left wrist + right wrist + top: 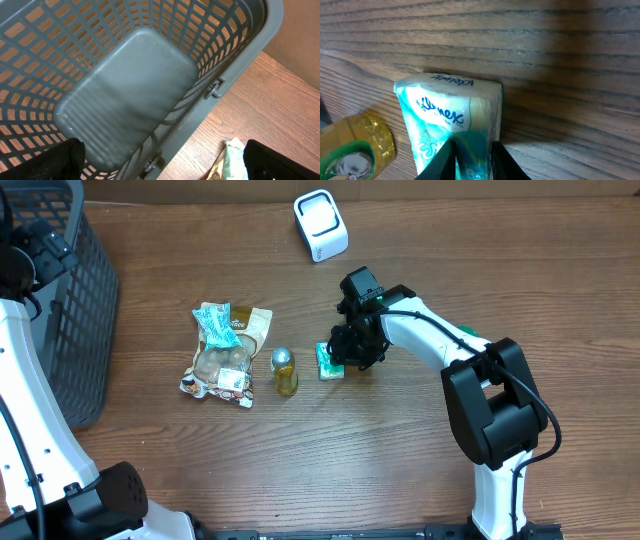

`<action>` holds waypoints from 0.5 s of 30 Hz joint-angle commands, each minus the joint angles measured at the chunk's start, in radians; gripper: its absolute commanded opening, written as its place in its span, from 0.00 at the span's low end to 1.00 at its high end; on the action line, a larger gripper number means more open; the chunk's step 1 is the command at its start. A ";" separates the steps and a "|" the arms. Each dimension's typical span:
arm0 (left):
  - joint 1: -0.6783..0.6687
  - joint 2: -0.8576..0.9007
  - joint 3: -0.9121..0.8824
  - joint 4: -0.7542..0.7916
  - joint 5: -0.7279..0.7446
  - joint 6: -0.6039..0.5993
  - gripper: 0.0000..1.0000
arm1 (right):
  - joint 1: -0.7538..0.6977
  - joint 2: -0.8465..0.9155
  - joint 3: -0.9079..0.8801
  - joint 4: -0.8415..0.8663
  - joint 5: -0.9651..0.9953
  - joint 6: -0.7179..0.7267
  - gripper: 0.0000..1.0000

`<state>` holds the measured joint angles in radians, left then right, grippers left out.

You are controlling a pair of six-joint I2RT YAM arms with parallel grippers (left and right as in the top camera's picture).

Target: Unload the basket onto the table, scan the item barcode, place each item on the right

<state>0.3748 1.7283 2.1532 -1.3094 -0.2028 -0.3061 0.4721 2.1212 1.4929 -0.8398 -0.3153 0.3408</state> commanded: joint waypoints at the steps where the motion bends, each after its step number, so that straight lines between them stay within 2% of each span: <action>1: -0.002 0.005 0.009 0.004 -0.003 0.018 1.00 | 0.006 0.039 -0.002 -0.011 -0.001 0.003 0.22; 3: -0.002 0.005 0.009 0.004 -0.003 0.018 1.00 | 0.006 0.039 -0.002 -0.011 -0.001 0.003 0.21; 6: -0.002 0.005 0.009 0.004 -0.003 0.018 0.99 | 0.004 0.039 -0.001 -0.010 -0.001 0.003 0.04; 12: -0.002 0.005 0.009 0.004 -0.002 0.018 0.99 | -0.006 0.039 0.023 -0.023 -0.001 -0.026 0.04; 15: -0.002 0.005 0.009 0.003 -0.003 0.018 1.00 | -0.016 0.035 0.109 -0.101 0.040 -0.084 0.04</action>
<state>0.3748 1.7283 2.1532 -1.3094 -0.2028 -0.3061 0.4679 2.1292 1.5211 -0.8864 -0.3321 0.3195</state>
